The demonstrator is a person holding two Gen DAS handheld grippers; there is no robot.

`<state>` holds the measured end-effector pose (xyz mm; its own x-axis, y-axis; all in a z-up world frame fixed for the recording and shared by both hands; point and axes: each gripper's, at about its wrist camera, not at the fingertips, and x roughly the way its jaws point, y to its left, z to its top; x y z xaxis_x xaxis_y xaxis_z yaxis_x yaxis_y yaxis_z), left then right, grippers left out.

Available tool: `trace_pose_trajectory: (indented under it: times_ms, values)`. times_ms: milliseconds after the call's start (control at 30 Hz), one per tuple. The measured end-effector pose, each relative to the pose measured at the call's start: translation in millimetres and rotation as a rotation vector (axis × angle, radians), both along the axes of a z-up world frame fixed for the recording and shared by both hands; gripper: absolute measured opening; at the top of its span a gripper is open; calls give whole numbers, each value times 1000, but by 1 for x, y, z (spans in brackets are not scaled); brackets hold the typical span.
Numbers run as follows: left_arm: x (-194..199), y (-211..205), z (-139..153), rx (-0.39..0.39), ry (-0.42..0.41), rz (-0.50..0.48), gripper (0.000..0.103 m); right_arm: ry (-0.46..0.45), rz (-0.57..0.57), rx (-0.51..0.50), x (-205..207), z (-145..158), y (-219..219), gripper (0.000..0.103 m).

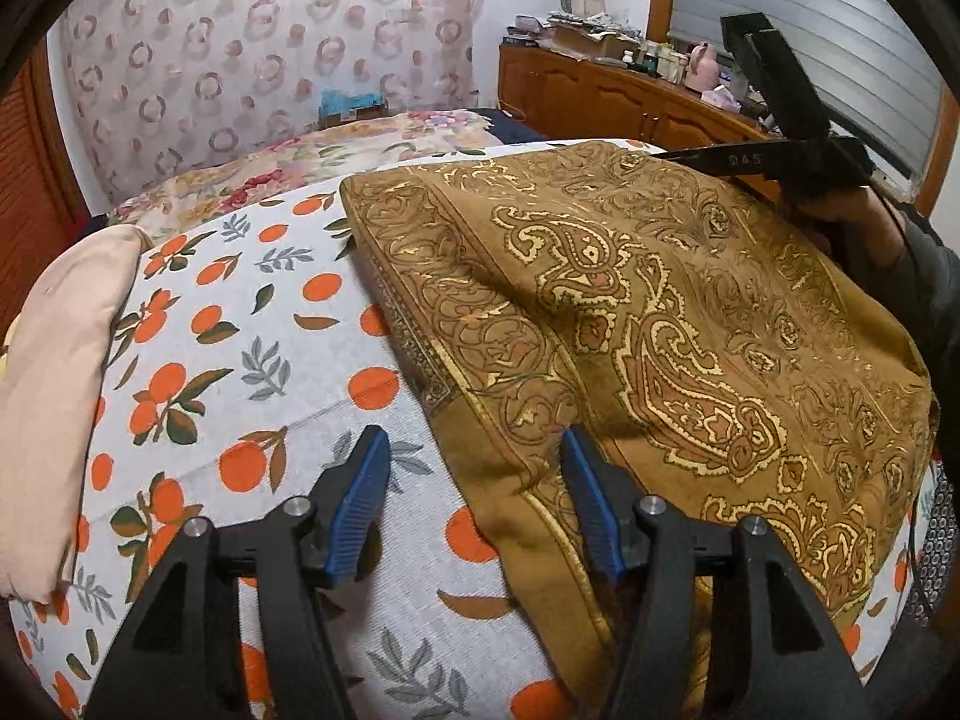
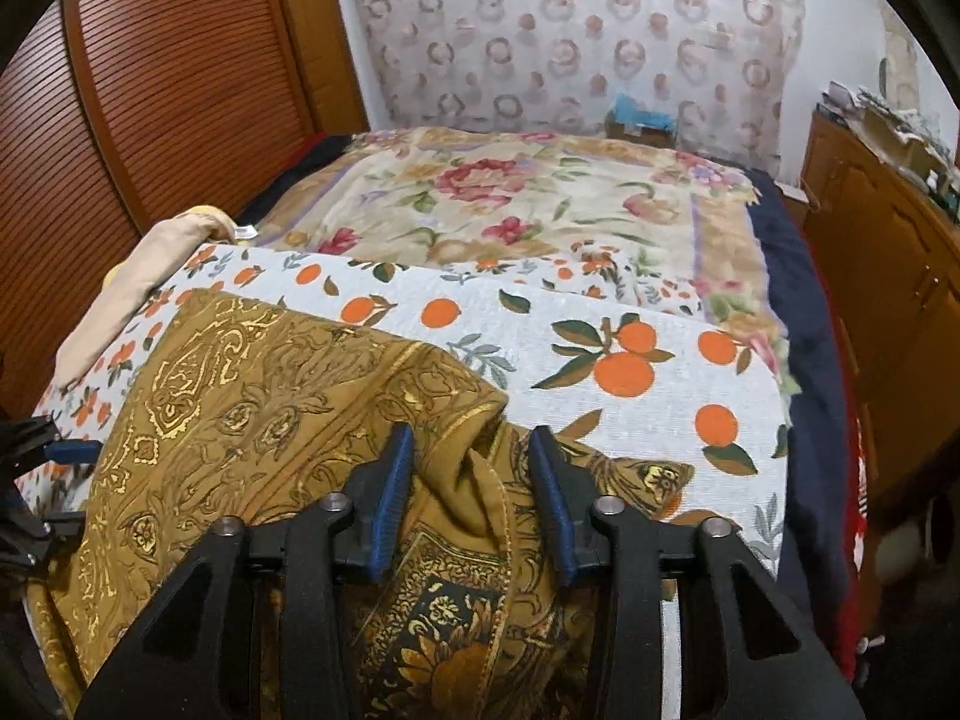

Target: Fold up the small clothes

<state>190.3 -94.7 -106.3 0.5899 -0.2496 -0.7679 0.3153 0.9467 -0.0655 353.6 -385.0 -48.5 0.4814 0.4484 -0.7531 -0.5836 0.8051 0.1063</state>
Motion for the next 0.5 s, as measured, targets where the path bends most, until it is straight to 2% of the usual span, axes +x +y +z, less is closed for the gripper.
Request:
trace_pose_trajectory:
  times_ms: [67,167,267,333,400,500]
  values:
    - [0,0,0,0,0,0,60,-7,24,7,-4,2,3,16]
    - [0,1,0,0,0,4,61,-46,32,35,-10,12,2,5]
    - [0,2,-1,10,0,20,68,-130,-12,37,-17,30,-5,2]
    - [3,3,-2,13,7,38,75,-183,-106,22,-17,45,-15,2]
    - [3,6,-3,5,10,38,77,-185,-152,10,-14,50,-20,2]
    - [2,6,-4,13,8,37,77,-168,-158,-61,-12,44,-12,2]
